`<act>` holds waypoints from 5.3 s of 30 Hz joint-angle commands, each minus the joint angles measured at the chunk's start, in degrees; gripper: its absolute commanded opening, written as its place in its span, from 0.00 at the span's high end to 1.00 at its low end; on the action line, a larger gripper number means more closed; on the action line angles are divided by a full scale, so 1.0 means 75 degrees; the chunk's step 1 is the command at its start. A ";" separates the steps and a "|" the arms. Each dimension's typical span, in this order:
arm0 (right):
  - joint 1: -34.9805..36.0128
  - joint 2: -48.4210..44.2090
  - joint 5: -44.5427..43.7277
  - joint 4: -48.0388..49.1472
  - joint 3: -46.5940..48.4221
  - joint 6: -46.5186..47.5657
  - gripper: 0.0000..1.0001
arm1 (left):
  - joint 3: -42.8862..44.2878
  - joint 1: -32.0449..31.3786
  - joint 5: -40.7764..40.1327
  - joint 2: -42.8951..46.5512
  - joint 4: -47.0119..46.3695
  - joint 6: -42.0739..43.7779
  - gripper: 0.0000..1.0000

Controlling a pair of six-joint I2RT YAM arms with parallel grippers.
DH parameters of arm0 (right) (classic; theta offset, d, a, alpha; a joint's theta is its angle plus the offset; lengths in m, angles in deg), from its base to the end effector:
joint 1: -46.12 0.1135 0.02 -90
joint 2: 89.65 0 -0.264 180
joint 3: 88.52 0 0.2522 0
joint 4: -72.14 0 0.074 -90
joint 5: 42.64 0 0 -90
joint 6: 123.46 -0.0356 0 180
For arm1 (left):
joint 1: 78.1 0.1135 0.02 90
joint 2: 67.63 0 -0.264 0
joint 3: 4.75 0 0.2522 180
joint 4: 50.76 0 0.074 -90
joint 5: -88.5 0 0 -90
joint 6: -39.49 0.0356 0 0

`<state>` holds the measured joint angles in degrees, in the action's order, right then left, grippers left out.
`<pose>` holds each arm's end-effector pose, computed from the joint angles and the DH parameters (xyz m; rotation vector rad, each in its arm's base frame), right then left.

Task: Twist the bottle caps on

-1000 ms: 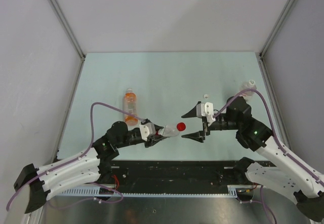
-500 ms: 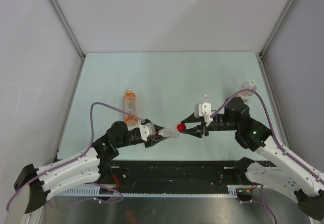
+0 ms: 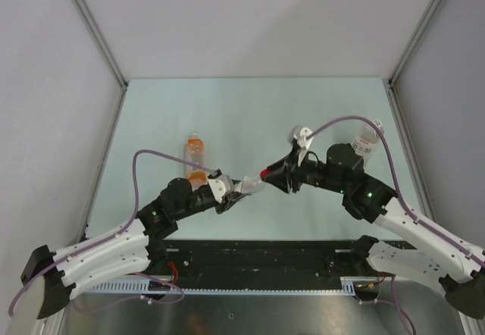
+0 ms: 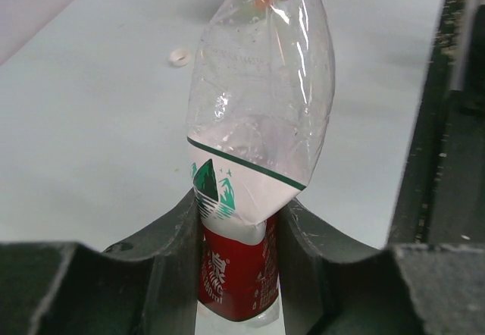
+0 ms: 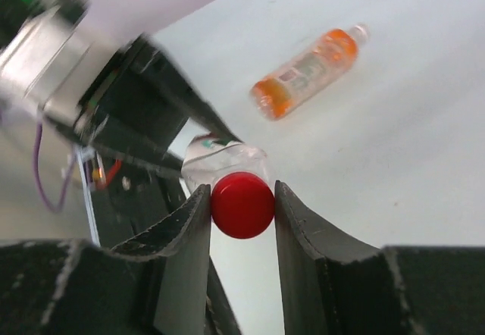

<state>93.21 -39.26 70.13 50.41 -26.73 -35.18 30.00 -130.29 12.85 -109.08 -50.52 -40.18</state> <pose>0.1288 0.1588 0.3476 -0.9803 1.5555 0.9575 0.1036 -0.1479 0.2457 1.0659 1.3831 -0.7531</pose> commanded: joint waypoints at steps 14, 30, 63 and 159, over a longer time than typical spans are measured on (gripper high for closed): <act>0.0050 0.0943 -0.5335 0.0813 -0.0158 -0.6516 0.88 | 0.1701 -0.0841 -0.4127 -0.2570 -0.1170 0.0051 1.00; -0.0554 -0.1722 -0.5504 0.0106 -0.1144 -0.3001 0.01 | 0.4826 0.1114 -0.4900 -0.5930 0.1670 -0.3655 0.91; -0.0610 -0.1570 -0.6432 -0.0941 -0.1318 -0.2506 0.01 | 0.7247 0.2073 -0.3958 -0.8557 0.3832 -0.4257 0.04; -0.2990 0.3568 0.3833 0.9472 -0.1264 -0.9972 1.00 | -0.0223 0.1941 0.0684 0.0346 -0.4335 -0.5182 0.01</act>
<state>66.72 -9.51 96.92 98.41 -30.64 -92.60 25.94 -115.31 8.91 -103.14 -71.48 -74.63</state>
